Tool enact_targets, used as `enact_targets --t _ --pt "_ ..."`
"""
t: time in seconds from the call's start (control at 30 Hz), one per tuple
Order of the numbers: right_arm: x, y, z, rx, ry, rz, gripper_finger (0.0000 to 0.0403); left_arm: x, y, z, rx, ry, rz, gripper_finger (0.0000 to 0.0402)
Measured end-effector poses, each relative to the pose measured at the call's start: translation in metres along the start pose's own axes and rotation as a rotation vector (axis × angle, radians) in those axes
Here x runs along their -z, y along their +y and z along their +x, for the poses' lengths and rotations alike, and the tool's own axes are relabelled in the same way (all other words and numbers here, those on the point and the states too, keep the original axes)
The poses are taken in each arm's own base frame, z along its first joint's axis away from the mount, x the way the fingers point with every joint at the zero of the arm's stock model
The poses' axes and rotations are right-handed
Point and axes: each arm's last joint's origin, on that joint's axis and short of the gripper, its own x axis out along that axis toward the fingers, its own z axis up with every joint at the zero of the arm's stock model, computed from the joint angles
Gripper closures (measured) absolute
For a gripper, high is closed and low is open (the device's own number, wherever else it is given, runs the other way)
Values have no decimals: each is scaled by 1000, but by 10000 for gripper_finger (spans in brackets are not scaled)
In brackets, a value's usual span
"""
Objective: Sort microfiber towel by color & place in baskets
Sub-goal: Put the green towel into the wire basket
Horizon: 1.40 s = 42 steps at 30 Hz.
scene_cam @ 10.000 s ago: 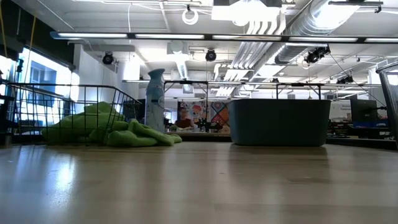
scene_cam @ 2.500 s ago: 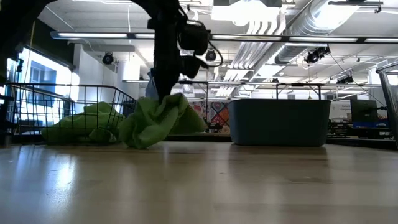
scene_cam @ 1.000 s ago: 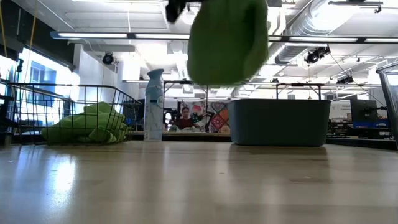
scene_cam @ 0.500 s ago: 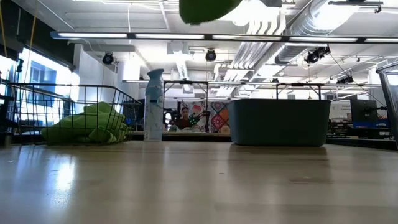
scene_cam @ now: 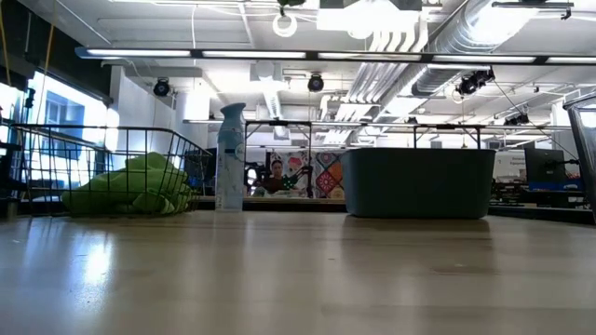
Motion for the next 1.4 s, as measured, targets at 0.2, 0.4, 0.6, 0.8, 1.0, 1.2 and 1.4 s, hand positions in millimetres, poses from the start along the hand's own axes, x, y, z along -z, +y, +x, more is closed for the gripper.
enact_targets --t 0.2,0.4,0.6,0.8,1.0,1.2,1.4 --pt "1 0 3 1 7 -18 183 1 1 0 -17 3 12 401" --pt "1 0 4 1 10 -18 183 -6 5 -10 -159 -14 116 401" --pt "1 0 4 4 11 -22 183 -30 18 -43 -390 -56 203 401" --pt "1 -1 4 12 10 -22 183 -45 36 -93 -634 2 234 401" --pt "1 -1 4 12 10 -22 183 -51 45 -135 -839 16 216 401" --pt "1 -1 4 40 6 -23 183 -43 51 -159 -1014 88 232 401" --pt "1 -2 4 48 5 -18 183 -31 54 -162 -1108 124 182 401"
